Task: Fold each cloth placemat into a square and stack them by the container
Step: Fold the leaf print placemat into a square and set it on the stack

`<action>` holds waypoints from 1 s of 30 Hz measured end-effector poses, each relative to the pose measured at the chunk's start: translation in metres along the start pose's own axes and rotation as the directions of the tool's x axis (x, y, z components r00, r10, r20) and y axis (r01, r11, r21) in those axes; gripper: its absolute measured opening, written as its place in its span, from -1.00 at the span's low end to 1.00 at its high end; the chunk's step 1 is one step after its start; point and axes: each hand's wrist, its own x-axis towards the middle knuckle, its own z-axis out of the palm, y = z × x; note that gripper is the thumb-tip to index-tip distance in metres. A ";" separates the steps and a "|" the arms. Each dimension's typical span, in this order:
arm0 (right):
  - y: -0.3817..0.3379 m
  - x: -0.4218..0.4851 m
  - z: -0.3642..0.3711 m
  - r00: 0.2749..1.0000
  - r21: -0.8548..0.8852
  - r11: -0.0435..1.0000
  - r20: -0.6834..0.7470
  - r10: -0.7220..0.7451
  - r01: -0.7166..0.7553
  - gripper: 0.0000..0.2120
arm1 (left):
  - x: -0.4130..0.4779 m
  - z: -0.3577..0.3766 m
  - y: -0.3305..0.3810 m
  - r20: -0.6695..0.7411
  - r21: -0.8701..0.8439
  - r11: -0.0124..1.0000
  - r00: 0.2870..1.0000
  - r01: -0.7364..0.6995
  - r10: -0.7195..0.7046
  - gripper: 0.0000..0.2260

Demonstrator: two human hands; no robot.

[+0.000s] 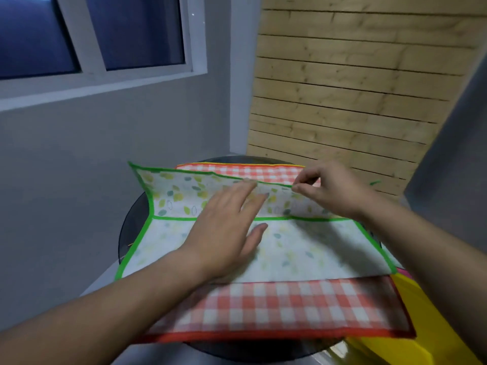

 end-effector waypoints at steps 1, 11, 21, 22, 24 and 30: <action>-0.003 -0.012 0.000 1.000 -0.020 1.000 0.013 -0.024 0.024 -0.91 | 0.002 -0.008 0.005 -0.038 0.016 0.999 0.999 -0.030 0.030 -0.57; -0.007 -0.104 0.033 0.978 -0.024 0.992 0.176 -0.115 0.121 -0.94 | -0.031 0.004 0.012 0.540 0.097 0.995 0.838 0.027 -0.075 -0.33; 0.005 -0.120 0.055 0.961 0.004 0.999 0.273 -0.032 0.032 -0.92 | -0.055 0.029 0.000 0.655 0.098 0.987 0.738 0.128 -0.161 -0.33; 0.006 -0.119 0.056 0.960 0.003 0.999 0.278 -0.034 0.034 -0.93 | -0.056 0.029 0.000 0.655 0.100 0.986 0.737 0.131 -0.164 -0.33; 0.008 -0.118 0.056 0.958 -0.002 0.999 0.286 -0.033 0.035 -0.94 | -0.058 0.029 -0.001 0.659 0.103 0.985 0.732 0.140 -0.173 -0.32; 0.006 -0.114 0.057 0.938 -0.037 0.999 0.347 -0.007 0.021 -0.92 | -0.060 0.030 -0.001 0.666 0.093 0.983 0.724 0.156 -0.178 -0.30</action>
